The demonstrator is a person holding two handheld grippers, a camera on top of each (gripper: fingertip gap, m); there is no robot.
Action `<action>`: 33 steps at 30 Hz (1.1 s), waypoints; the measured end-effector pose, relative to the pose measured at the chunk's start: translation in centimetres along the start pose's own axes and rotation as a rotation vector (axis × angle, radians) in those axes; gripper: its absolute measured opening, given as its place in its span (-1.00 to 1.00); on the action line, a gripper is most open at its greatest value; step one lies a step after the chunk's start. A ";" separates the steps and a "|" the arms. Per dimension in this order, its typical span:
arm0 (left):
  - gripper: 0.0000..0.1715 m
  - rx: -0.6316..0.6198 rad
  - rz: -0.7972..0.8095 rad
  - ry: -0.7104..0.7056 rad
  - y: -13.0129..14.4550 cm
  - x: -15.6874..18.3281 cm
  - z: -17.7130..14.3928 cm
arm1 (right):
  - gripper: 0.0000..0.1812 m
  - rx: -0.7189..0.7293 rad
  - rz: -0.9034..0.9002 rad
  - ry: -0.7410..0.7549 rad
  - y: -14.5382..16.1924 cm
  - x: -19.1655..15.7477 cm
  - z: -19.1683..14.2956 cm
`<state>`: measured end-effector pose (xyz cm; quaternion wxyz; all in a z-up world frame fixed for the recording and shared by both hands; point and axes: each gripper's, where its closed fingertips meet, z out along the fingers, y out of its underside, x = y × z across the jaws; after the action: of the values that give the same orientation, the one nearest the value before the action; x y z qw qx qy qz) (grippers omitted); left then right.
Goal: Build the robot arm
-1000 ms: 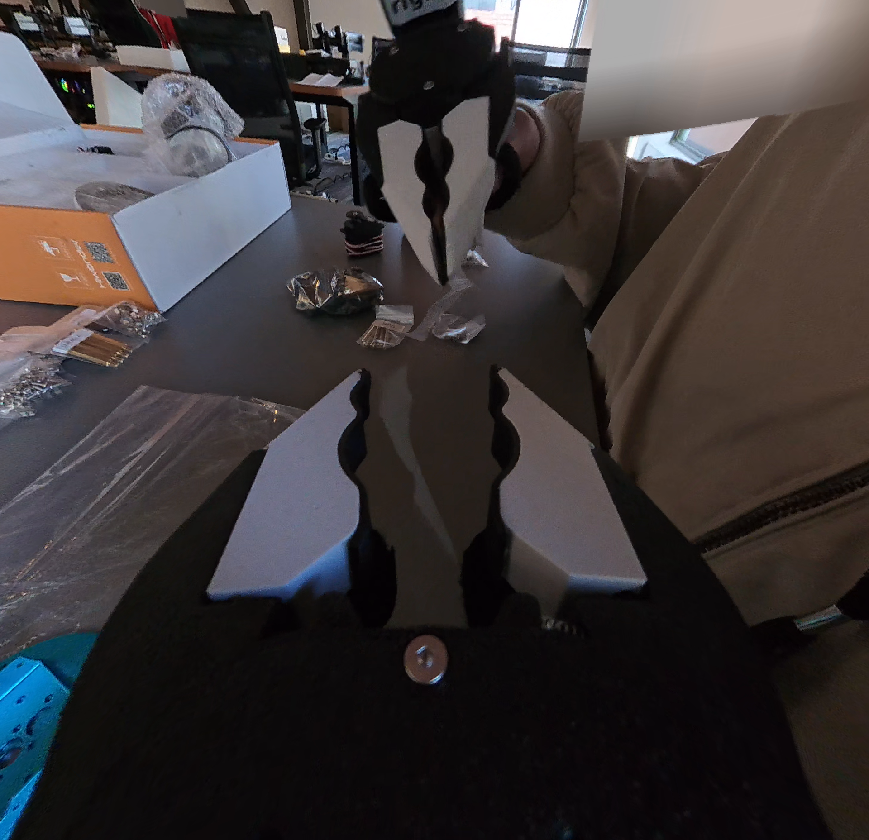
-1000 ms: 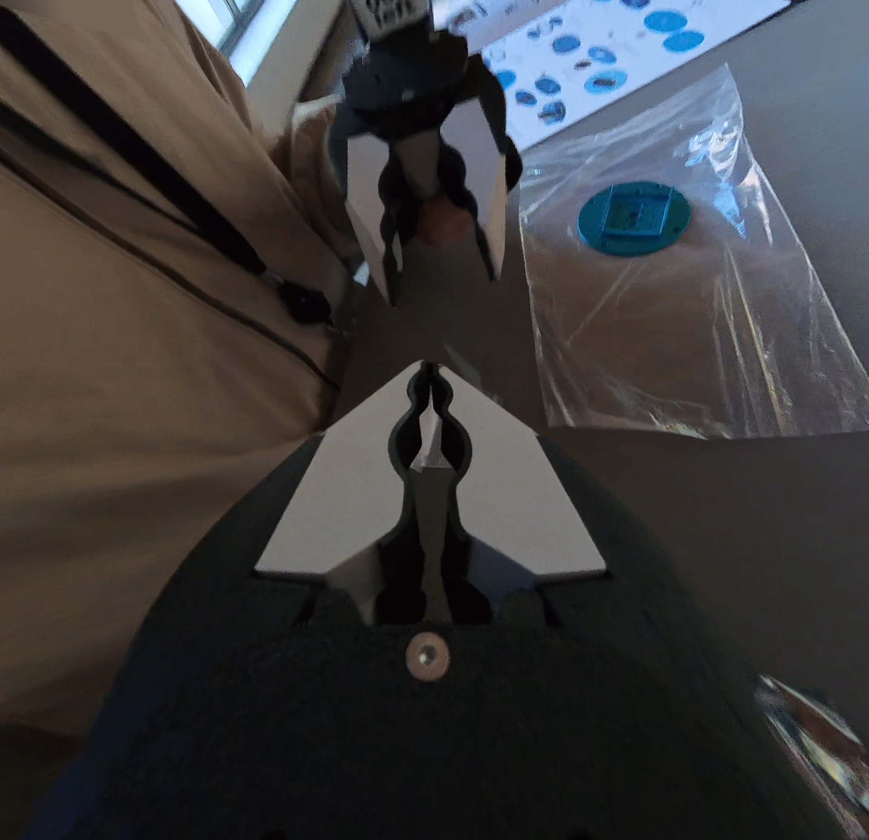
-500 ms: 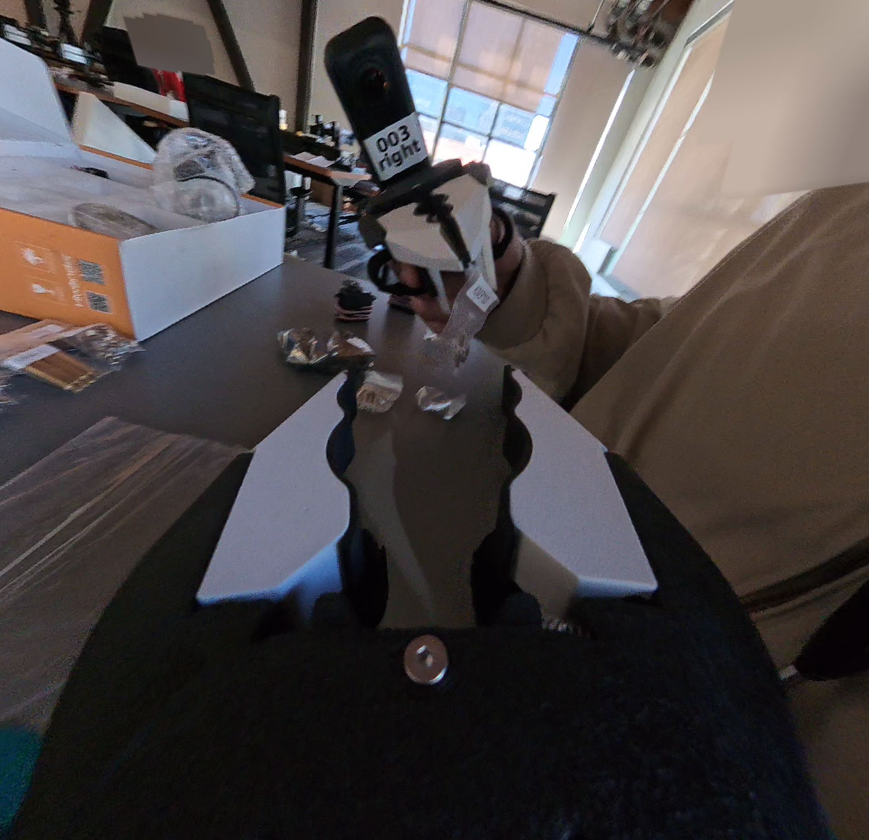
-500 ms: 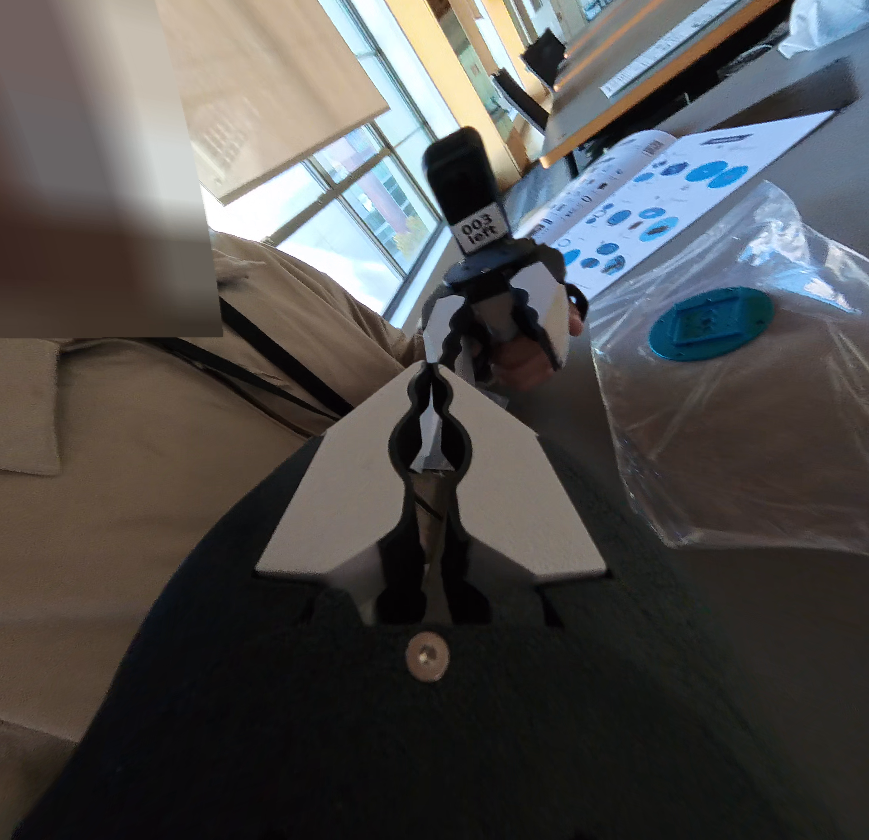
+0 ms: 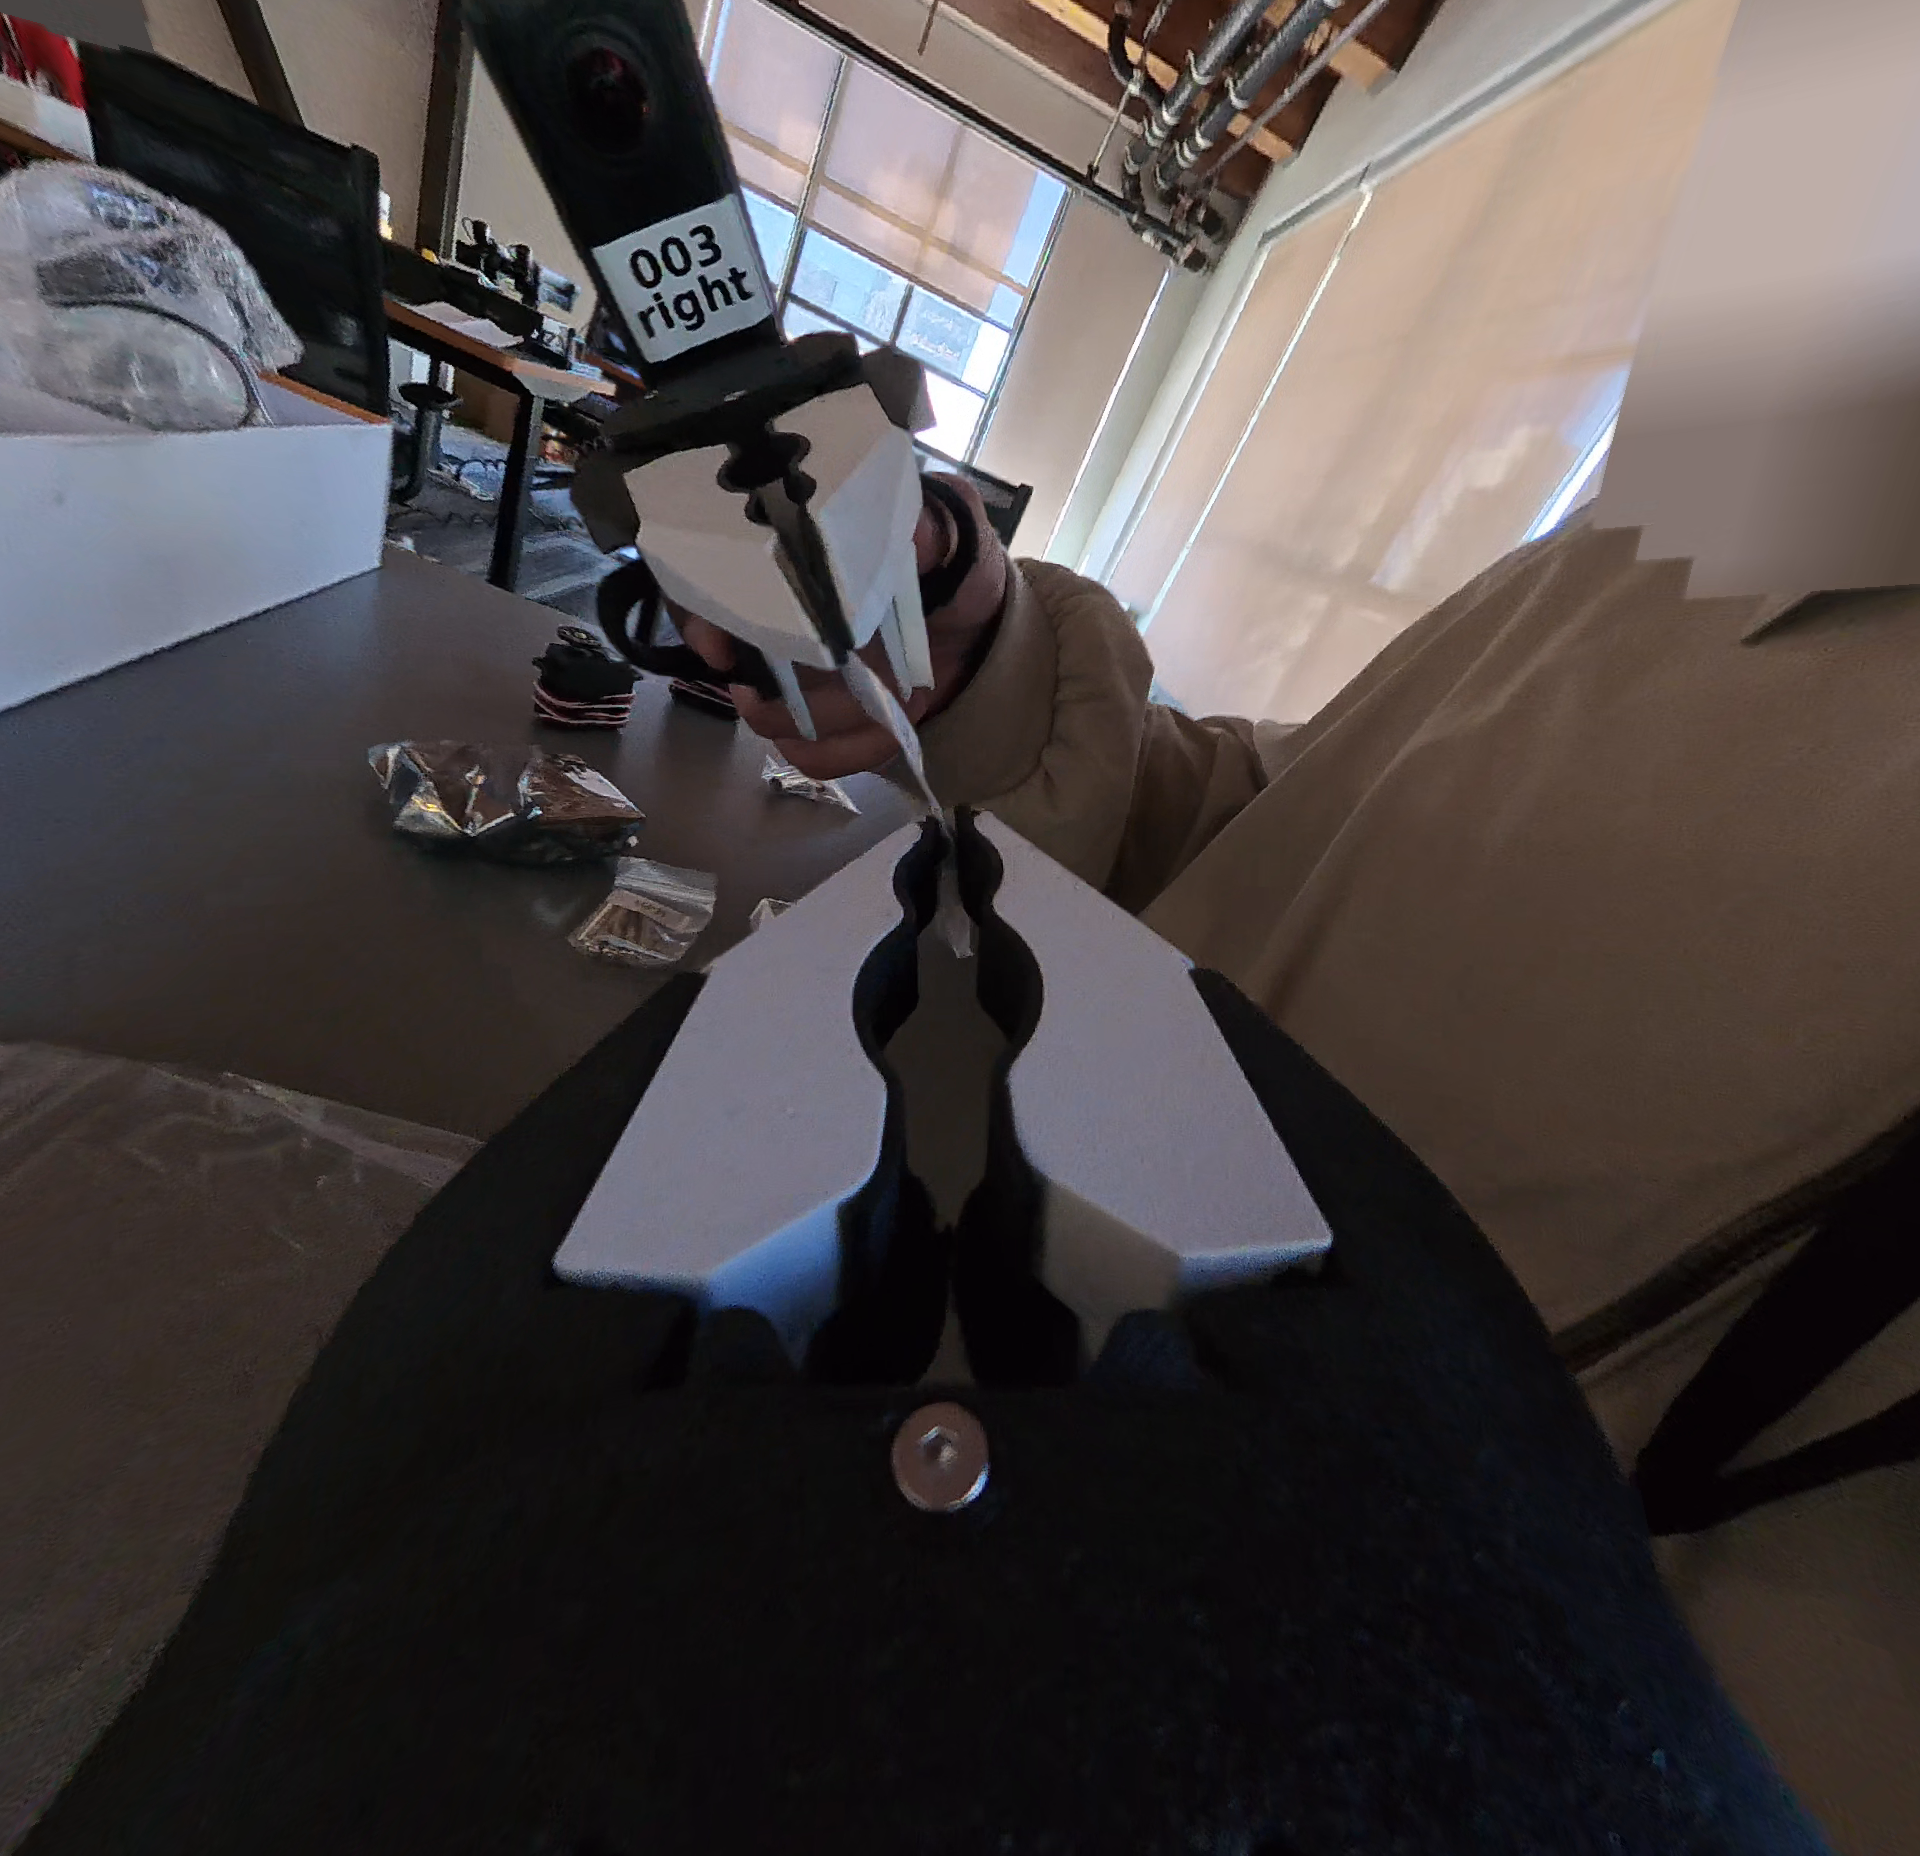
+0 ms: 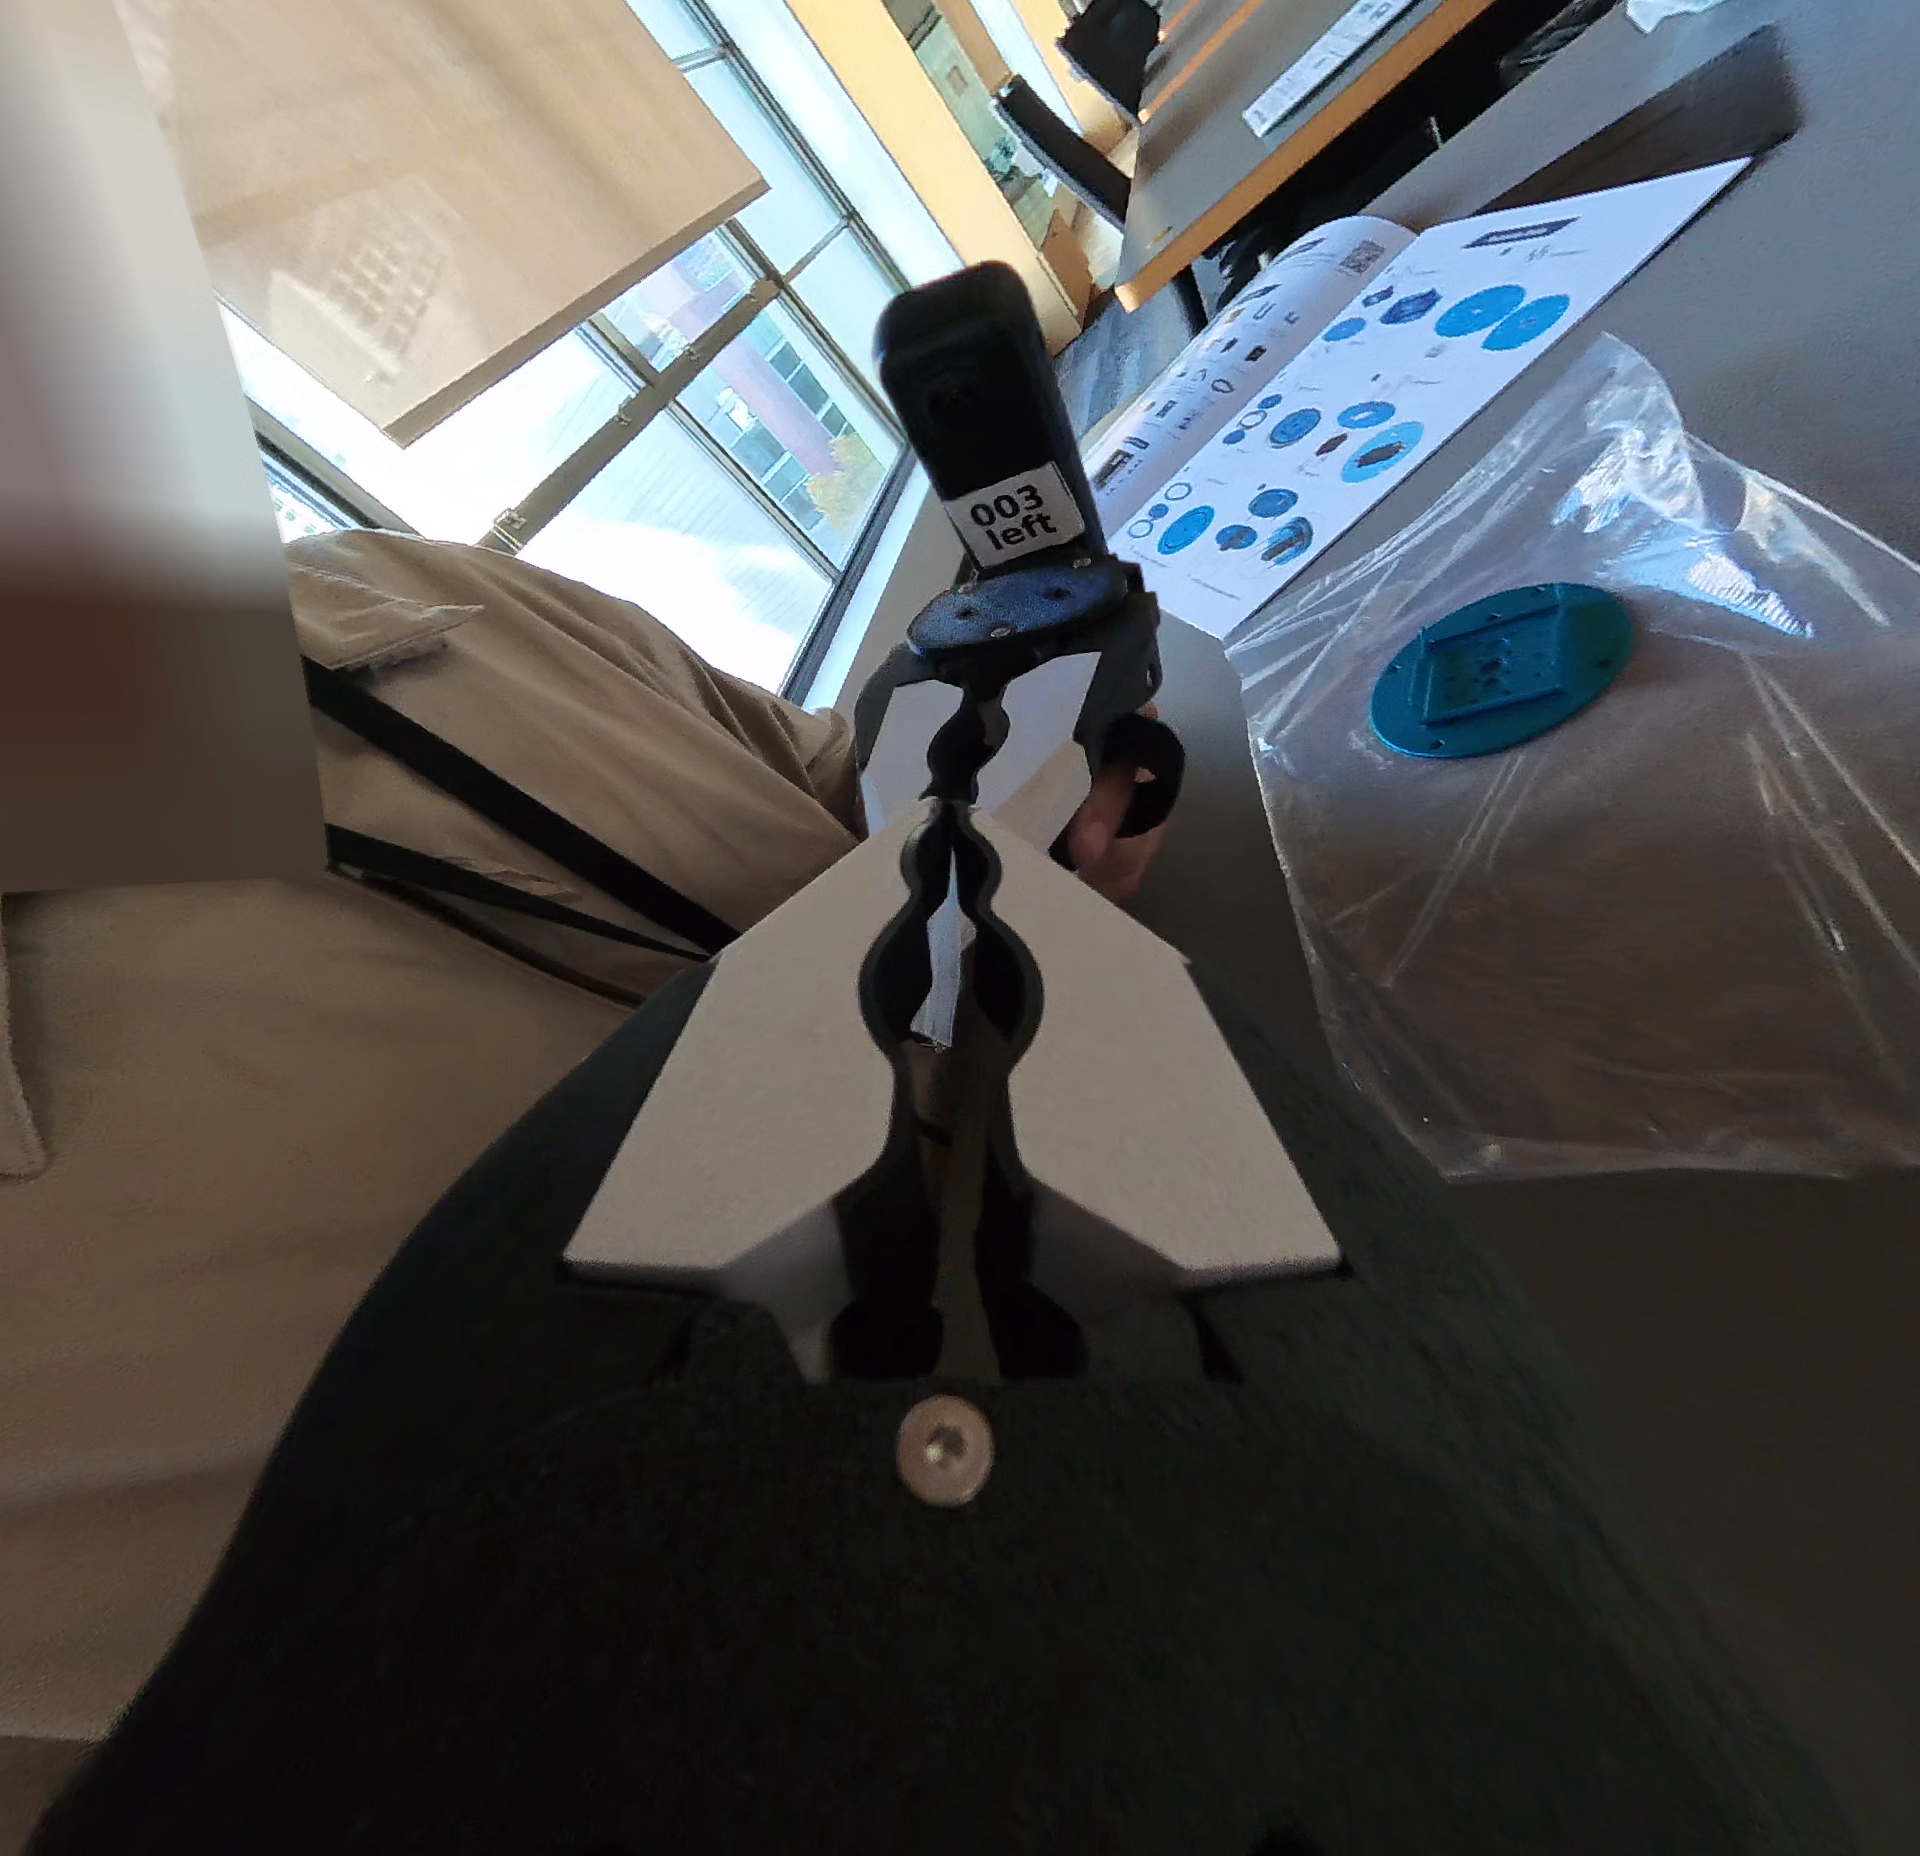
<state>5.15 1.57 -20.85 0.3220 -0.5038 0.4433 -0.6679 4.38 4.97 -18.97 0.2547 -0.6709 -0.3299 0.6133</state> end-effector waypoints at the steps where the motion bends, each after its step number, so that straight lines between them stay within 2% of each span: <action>1: -0.99 0.009 -0.029 0.005 -0.1 -0.1 -0.1 | -1.00 0.008 0.002 0.001 -0.1 0.0 -0.1; 4: -0.99 0.022 -0.071 0.020 -0.3 -0.2 -0.4 | -1.00 0.025 -0.021 0.003 -0.3 -0.1 -0.2; 6: -0.99 0.027 -0.064 0.024 -0.4 -0.1 -0.6 | -0.87 0.030 -0.024 0.002 -0.3 -0.2 -0.5; 7: -0.98 0.026 -0.057 0.022 -0.4 -0.1 -0.7 | -0.80 0.008 -0.014 -0.011 0.1 -0.3 -0.6; 12: -0.98 0.019 -0.027 0.019 -0.5 0.0 -0.7 | -0.75 -0.106 0.035 -0.041 2.7 -0.1 0.4; 15: -0.99 -0.028 -0.009 -0.068 -0.7 -1.5 -1.1 | -0.72 -0.058 0.041 -0.025 2.1 0.3 -0.5; 18: -0.99 -0.081 -0.090 -0.355 -2.2 -7.6 -2.8 | -0.71 0.043 -0.001 0.143 1.1 1.9 -3.6; 20: -0.99 -0.120 -0.190 -0.521 -3.5 -12.3 -3.9 | -0.68 0.077 -0.025 0.276 1.9 3.0 -5.8; 24: -0.98 -0.290 -0.294 -0.574 -4.5 -20.4 -1.5 | -0.68 0.074 -0.075 0.459 6.1 3.7 -9.2; 28: -0.98 -0.453 -0.358 -0.652 -3.0 -28.4 1.1 | -0.65 -0.007 -0.160 0.592 11.8 3.3 -12.4; 31: -0.98 -0.480 -0.430 -0.665 -2.2 -31.5 2.2 | -0.61 -0.103 -0.261 0.706 15.4 3.2 -13.9; 33: -0.97 -0.527 -0.433 -0.703 -1.2 -32.8 1.9 | -0.61 -0.155 -0.348 0.736 16.7 2.9 -13.8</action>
<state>16.37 30.30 -32.26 0.1674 -0.8436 0.3468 -0.3742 20.31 -2.87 -31.68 0.4042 -0.7969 -0.3705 0.2535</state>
